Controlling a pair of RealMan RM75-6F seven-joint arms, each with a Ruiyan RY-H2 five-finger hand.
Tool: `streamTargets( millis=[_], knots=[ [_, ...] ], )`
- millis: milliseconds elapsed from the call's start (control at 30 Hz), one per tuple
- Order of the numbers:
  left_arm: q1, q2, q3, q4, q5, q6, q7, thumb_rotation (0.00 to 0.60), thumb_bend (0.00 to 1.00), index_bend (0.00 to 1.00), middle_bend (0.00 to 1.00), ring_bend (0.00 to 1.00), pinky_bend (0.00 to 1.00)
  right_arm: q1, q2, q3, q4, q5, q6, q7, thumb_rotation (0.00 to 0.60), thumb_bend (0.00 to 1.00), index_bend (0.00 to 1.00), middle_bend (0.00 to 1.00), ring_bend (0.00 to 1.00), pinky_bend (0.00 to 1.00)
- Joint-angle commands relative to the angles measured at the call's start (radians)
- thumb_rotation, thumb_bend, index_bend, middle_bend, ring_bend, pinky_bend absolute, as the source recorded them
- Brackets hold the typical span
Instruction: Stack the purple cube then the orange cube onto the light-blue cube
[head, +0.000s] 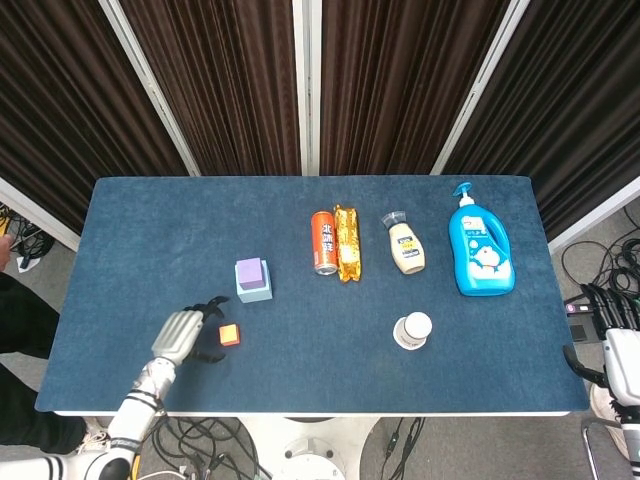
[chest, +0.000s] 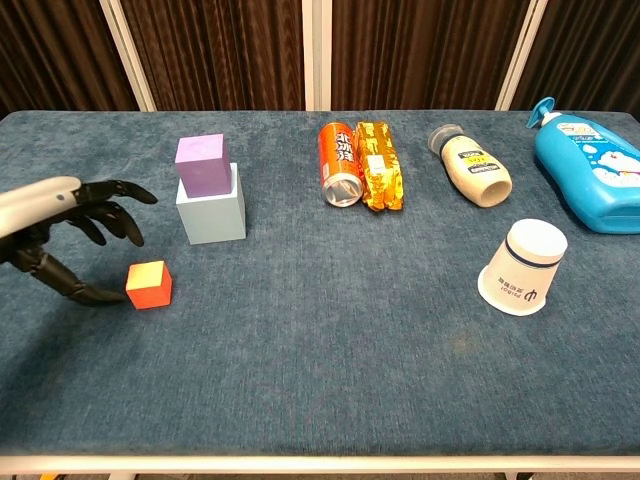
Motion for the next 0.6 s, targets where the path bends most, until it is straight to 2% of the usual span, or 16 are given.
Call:
streamTargets(
  millis=[33,600],
  knots=[
    [0.006,-0.062,-0.015,0.069,0.016,0.018,0.014,0.6,0.12,0.23,0.47,0.31,0.32,0.001,-0.001,0.0,0.0,0.001,-0.002,-0.003,0.6,0.23,0.04,0.07,0.0,0.0],
    [0.033,-0.151,-0.03,0.188,0.023,0.007,-0.002,0.6,0.21,0.29,0.55,0.36,0.35,0.003,-0.004,0.001,0.001,0.007,-0.004,-0.002,0.6,0.23,0.04,0.07,0.0,0.0]
  ],
)
